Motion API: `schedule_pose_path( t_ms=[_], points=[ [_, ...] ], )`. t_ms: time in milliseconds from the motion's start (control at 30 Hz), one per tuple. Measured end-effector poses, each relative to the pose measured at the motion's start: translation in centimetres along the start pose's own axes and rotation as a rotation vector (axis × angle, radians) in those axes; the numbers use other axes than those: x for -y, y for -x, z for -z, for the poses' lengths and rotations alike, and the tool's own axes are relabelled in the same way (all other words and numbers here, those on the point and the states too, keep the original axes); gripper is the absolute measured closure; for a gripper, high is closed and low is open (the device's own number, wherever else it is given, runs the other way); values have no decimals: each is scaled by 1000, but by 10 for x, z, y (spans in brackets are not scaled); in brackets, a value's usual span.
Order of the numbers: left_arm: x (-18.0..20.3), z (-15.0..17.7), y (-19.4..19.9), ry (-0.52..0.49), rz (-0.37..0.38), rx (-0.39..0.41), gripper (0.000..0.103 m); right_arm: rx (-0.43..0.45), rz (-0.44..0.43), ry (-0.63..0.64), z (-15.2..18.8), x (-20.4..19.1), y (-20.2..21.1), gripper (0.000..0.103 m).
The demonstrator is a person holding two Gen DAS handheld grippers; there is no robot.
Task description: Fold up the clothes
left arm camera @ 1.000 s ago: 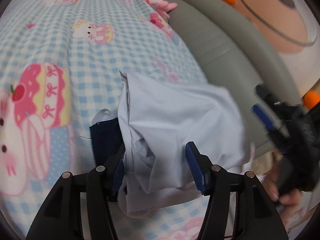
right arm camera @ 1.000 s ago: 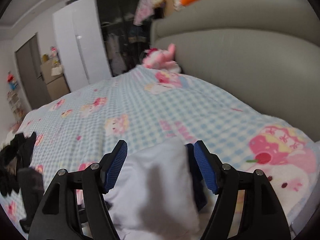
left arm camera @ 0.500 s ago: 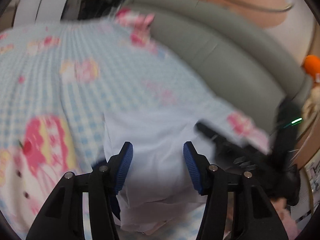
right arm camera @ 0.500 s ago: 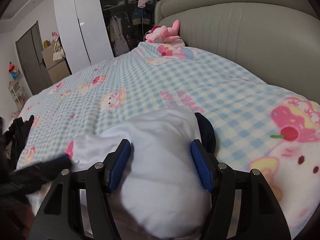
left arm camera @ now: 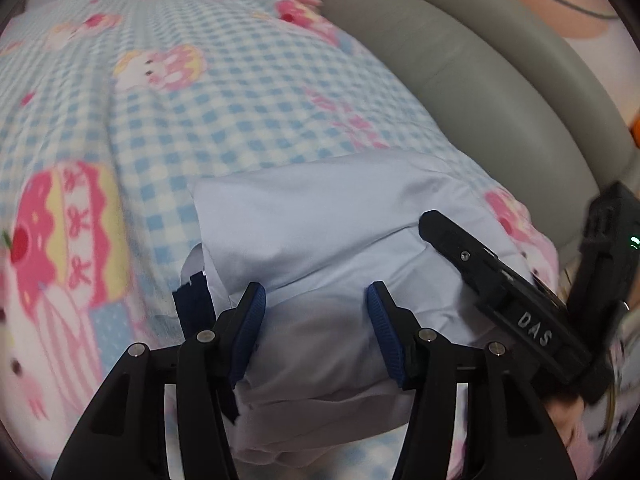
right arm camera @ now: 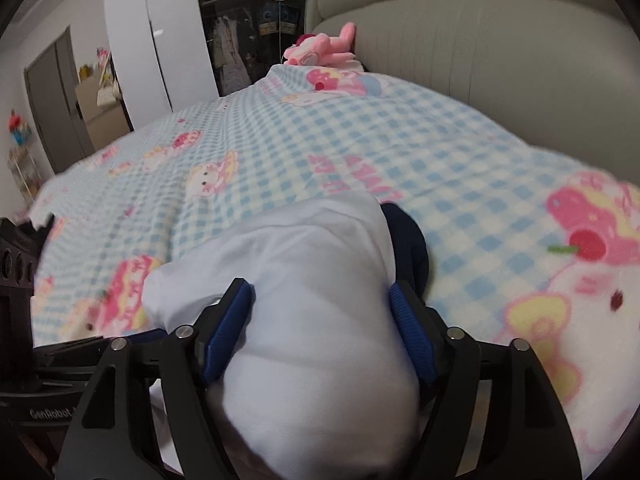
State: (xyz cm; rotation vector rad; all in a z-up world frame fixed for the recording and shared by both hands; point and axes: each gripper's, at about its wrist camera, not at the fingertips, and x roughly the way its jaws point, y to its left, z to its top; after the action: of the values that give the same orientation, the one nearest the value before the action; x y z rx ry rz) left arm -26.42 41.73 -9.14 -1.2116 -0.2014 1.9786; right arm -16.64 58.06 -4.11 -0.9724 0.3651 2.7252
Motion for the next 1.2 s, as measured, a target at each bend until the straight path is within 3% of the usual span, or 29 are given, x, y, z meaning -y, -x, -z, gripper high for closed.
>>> schedule_pose_path(
  t_ms=[133,267,367,400,500,633,767,933,1200],
  points=[
    [-8,-10,52,27,29,95,46,34,-24,-71,-10,3,29,27],
    [-18,-24,106,23,-45,221,31,89,-6,-88,-32,-22,56,18],
    [-33,-34,143,29,-129,281,26,60,32,-42,-51,-59,59,14],
    [-38,-36,153,28,-156,288,25,49,45,-27,-57,-71,60,12],
    [-60,-41,197,27,-254,311,24,32,-24,-19,-69,-108,60,0],
    [-94,-45,241,50,-353,339,20,-14,-69,16,-76,-159,49,1],
    [-132,-39,268,81,-440,319,19,-101,-120,35,-64,-207,24,1],
    [-169,-11,309,144,-504,329,18,-207,-123,61,-27,-257,-1,1],
    [-213,32,365,204,-591,300,17,-231,-150,163,7,-324,21,1]
  ],
)
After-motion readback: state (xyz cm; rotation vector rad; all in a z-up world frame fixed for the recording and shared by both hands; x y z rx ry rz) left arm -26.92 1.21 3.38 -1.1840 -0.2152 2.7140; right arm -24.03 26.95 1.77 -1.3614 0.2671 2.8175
